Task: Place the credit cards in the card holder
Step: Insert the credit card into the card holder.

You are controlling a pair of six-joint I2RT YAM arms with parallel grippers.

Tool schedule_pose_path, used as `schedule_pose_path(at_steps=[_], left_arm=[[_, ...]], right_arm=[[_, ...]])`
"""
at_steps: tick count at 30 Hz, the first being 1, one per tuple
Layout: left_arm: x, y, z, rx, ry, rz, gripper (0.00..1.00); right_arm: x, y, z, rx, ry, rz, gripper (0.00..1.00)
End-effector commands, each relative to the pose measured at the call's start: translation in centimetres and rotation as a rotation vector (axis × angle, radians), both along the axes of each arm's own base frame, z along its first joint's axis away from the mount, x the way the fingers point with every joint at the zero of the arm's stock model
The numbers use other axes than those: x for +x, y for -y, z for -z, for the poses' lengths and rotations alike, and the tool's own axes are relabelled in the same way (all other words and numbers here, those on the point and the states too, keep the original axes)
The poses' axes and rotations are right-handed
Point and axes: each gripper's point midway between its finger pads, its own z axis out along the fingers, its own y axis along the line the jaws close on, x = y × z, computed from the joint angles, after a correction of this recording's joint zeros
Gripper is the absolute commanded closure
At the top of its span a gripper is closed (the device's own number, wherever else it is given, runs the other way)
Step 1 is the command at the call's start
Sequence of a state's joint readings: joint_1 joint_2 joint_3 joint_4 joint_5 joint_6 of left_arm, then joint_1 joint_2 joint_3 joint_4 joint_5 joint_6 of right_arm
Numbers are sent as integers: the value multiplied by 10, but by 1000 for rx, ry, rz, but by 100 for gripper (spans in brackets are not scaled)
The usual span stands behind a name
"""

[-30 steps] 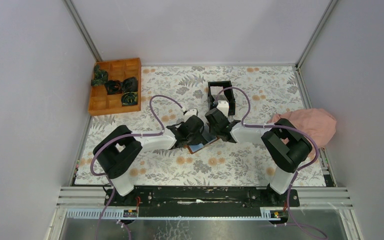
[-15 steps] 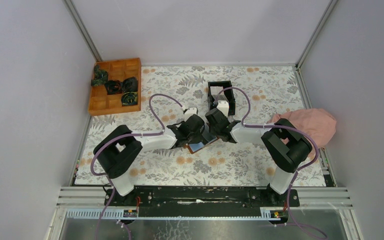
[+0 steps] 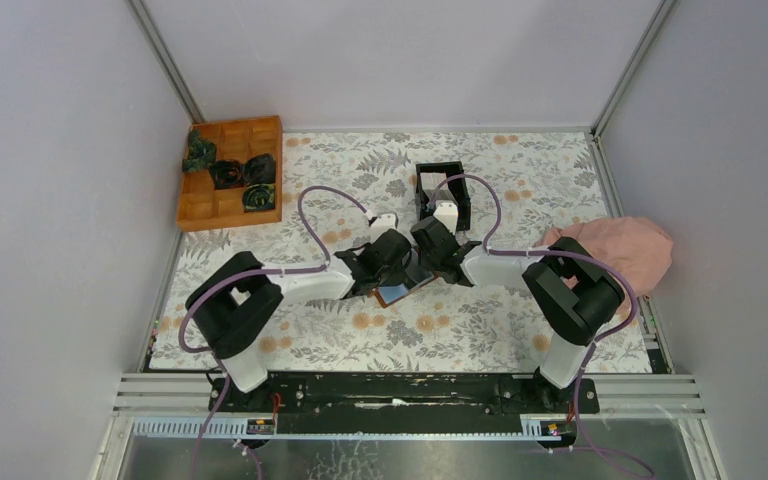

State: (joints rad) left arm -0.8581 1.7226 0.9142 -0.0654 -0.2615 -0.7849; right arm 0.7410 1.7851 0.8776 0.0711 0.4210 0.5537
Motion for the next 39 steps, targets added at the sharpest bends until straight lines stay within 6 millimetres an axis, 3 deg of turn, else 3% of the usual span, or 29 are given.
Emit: schedule_pose_path(at_steps=[1,16,28,39], left_arm=[[8,-3,-27,0,97,-4,87],[-12,-15,0,128,47,47,99],[-14,-18,20,173,15,41,100],[-6,-12,24,56,101,-11,100]], right_arm=[[-102,59,85,-213,-427,-40,56],[-99,59,80,-218,-421,-45,56],[-100,56,80,-204,-425,-49,56],[-104,55,85,-189,-440,-53,56]])
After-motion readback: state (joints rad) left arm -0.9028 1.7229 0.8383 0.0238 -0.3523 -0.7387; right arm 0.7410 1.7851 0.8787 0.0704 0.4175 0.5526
